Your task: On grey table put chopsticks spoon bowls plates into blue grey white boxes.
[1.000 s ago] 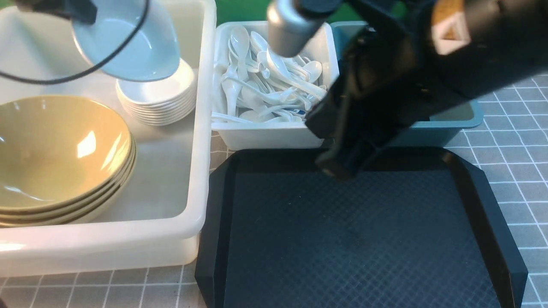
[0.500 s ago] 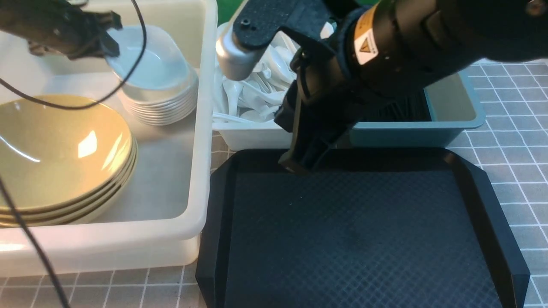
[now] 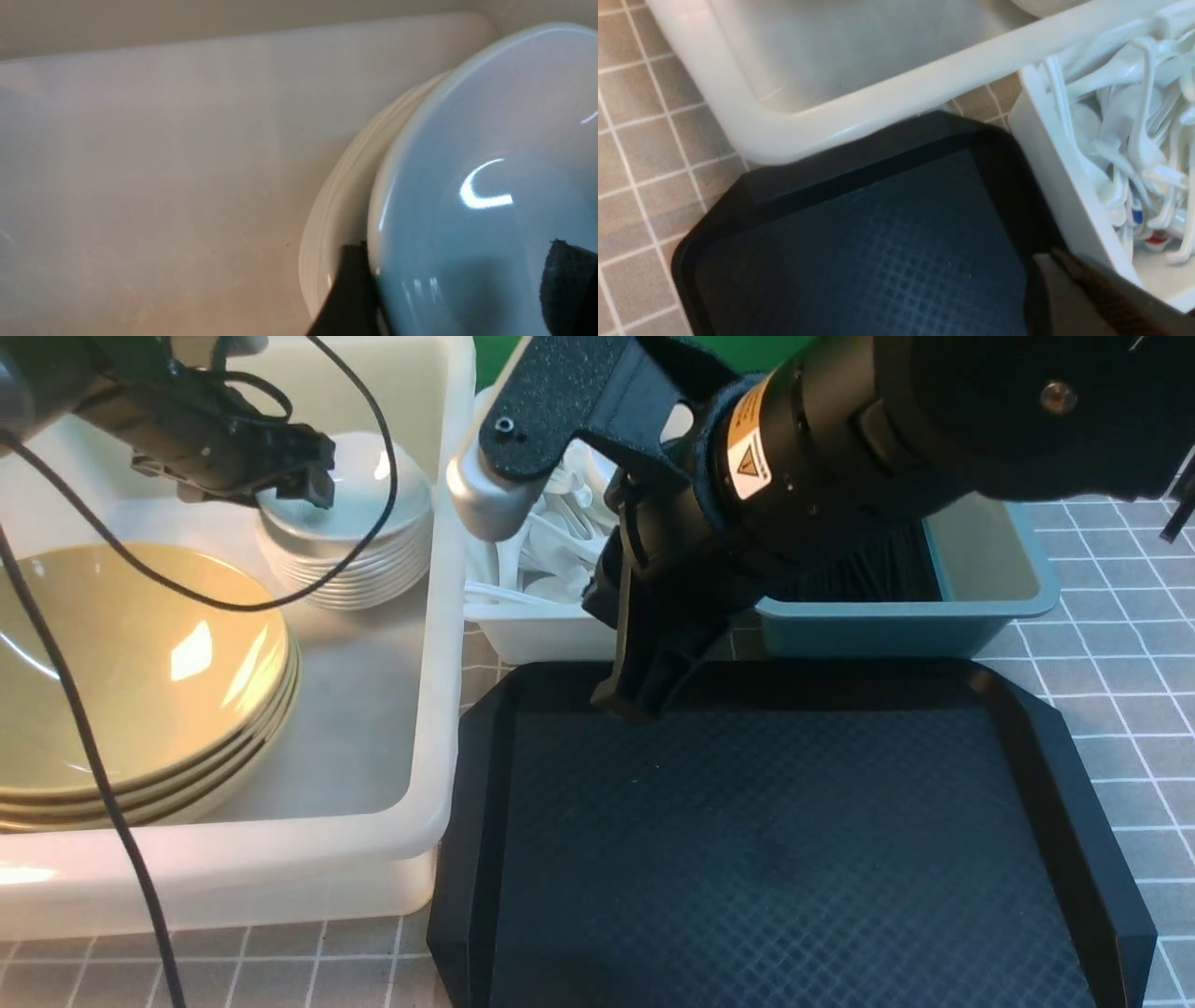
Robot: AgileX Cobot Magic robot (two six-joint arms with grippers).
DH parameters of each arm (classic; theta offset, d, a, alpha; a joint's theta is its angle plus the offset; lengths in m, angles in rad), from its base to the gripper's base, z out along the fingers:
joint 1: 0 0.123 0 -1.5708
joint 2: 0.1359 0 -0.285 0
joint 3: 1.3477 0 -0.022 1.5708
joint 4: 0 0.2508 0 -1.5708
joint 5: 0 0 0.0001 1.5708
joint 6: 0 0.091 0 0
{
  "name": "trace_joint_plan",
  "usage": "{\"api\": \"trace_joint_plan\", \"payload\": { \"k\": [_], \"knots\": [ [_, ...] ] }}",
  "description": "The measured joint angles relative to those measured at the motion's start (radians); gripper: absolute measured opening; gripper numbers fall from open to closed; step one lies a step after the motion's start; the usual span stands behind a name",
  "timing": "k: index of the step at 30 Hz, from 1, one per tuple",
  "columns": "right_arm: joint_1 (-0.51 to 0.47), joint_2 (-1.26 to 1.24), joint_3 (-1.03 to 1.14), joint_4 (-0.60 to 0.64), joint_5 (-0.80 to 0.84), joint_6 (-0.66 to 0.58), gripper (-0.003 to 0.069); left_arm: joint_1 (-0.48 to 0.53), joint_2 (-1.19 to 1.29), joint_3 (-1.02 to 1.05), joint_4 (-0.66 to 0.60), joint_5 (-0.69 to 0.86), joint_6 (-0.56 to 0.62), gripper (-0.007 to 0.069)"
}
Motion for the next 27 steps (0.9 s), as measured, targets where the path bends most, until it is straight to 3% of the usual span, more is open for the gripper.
{"api": "trace_joint_plan", "payload": {
  "k": [3, 5, 11, 16, 19, 23, 27],
  "knots": [
    [0.0, 0.0, 0.0, 0.0, 0.049, 0.0, 0.0045, 0.0, 0.0, -0.081, 0.082, 0.115, -0.056, 0.0591],
    [0.0, 0.0, 0.0, 0.0, 0.068, 0.002, 0.0045, 0.0, 0.0, -0.124, 0.108, 0.177, -0.074, 0.0605],
    [0.002, -0.027, 0.0, 0.0, 0.109, 0.07, 0.0045, 0.0, -0.067, -0.263, 0.122, 0.404, -0.085, 0.0573],
    [0.002, -0.112, 0.0, 0.0, 0.148, 0.105, 0.0045, 0.0, -0.272, -0.23, 0.101, 0.455, -0.068, 0.0459],
    [0.002, -0.181, 0.007, 0.0, 0.157, 0.114, 0.0046, 0.0, -0.46, -0.13, 0.101, 0.46, -0.05, 0.0352],
    [0.002, -0.282, 0.068, 0.0, 0.113, 0.124, 0.005, 0.0, -0.723, 0.111, 0.101, 0.403, -0.044, 0.0197],
    [0.002, -0.366, 0.162, 0.0, 0.026, 0.141, 0.0055, 0.0, -0.998, 0.442, 0.102, 0.22, -0.03, 0.0086]
  ]
}}
